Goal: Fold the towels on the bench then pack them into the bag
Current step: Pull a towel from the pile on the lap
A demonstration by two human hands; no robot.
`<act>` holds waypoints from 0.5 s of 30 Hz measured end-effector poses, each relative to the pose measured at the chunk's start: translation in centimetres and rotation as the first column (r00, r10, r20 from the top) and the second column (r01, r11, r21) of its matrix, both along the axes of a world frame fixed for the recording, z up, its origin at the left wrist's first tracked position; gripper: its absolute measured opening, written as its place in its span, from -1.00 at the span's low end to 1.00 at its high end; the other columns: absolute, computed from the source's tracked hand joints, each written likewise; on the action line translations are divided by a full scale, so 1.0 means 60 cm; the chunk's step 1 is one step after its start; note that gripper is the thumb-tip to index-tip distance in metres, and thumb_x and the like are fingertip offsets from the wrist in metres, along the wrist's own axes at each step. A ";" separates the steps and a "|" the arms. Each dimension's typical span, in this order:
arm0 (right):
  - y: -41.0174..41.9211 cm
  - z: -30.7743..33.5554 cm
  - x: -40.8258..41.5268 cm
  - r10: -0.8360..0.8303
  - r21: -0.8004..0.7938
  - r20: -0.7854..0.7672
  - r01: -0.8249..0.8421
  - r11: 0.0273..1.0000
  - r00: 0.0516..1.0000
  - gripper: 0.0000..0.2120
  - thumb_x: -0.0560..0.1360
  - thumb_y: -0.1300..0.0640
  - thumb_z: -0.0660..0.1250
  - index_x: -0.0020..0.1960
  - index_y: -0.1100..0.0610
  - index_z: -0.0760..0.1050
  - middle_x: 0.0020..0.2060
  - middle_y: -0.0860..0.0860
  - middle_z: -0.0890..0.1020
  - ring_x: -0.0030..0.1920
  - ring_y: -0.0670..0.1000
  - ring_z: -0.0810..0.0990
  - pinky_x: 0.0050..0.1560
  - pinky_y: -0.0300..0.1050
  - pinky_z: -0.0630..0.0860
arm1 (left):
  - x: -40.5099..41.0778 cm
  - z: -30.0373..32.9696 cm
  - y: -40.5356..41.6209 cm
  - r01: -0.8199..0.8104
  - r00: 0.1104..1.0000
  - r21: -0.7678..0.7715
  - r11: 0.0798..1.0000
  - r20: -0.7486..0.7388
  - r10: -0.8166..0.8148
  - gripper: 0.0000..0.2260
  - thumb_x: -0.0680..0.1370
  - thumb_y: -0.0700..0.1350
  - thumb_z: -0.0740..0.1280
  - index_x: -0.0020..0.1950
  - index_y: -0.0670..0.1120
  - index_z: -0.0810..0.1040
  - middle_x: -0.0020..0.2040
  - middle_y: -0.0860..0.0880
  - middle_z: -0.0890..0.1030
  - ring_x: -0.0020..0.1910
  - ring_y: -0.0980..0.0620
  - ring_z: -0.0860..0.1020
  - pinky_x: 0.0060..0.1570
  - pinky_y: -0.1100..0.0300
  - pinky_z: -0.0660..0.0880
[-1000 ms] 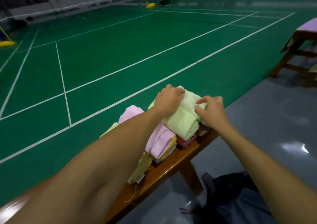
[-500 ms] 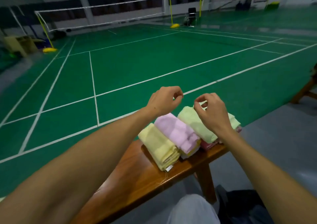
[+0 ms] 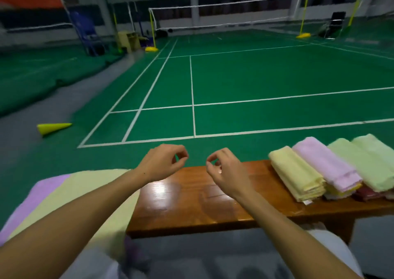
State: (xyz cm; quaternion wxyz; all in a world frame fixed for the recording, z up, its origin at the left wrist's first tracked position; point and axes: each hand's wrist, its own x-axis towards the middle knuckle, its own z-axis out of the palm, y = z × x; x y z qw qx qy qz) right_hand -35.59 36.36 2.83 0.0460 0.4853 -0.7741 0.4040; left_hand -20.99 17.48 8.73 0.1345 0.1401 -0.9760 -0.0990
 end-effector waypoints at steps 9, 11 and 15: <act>-0.256 -0.084 0.252 0.189 0.281 0.233 -0.252 0.926 0.954 -0.80 0.58 -0.01 0.29 0.10 0.07 0.58 0.01 -0.02 0.63 0.04 0.05 0.60 0.03 0.02 0.55 | 0.319 -0.089 -0.210 -0.331 0.933 0.048 0.942 0.169 0.319 -0.94 0.62 0.06 0.34 -0.03 0.20 0.58 -0.12 0.31 0.61 -0.22 0.25 0.59 -0.15 0.10 0.59; -0.293 -0.109 0.285 0.088 0.401 0.291 -0.205 0.893 0.953 -0.71 0.55 -0.02 0.27 0.18 0.11 0.55 0.04 0.04 0.66 0.07 0.13 0.62 0.03 0.04 0.57 | 0.367 -0.114 -0.237 -0.399 0.897 0.043 0.916 0.227 0.380 -0.93 0.63 0.06 0.32 -0.03 0.20 0.57 -0.08 0.28 0.64 -0.20 0.23 0.60 -0.18 0.12 0.56; -0.342 -0.144 0.316 -0.102 0.468 0.428 -0.123 0.875 0.898 -0.82 0.55 -0.01 0.36 0.02 0.09 0.48 -0.08 0.00 0.59 -0.06 0.10 0.59 -0.15 -0.06 0.51 | 0.439 -0.170 -0.287 -0.565 0.787 -0.032 0.825 0.279 0.550 -0.91 0.63 0.06 0.29 0.02 0.16 0.59 0.00 0.22 0.65 -0.11 0.17 0.59 -0.23 0.16 0.51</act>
